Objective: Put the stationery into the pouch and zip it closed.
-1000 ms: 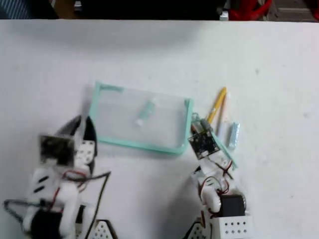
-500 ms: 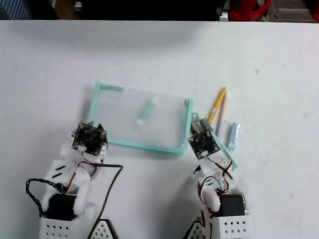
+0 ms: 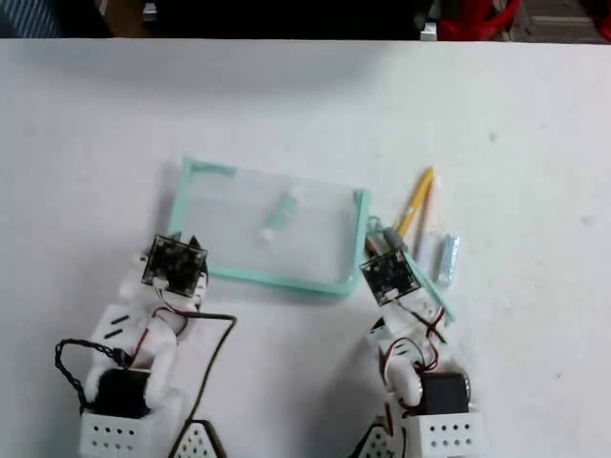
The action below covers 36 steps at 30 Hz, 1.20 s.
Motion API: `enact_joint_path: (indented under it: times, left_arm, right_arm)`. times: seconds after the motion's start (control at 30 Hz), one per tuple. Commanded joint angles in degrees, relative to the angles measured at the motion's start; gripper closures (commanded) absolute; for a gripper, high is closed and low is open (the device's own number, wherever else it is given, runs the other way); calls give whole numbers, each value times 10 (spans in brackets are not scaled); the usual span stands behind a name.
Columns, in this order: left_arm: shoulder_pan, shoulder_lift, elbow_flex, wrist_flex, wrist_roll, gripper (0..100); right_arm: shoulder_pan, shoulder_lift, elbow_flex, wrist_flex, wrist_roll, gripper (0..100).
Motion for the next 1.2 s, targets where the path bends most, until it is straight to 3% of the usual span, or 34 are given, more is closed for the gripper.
enact_joint_path:
  times: [0.0,0.47,0.73,0.93,1.17]
  left_arm:
    - [2,-5,-3,-11,-7,920]
    - [33,-5,12,-11,-8,919]
    - [27,-5,14,-11,-11,920]
    - [32,-5,10,4,-8,920]
    - [27,-5,11,1,-8,921]
  right_arm:
    - [-5,-3,4,2,1,981]
    - [-3,-4,4,-4,1,981]
    - [49,-4,4,-221,1,981]
    - [50,-4,4,-221,5,981]
    - [73,-4,4,-221,189,981]
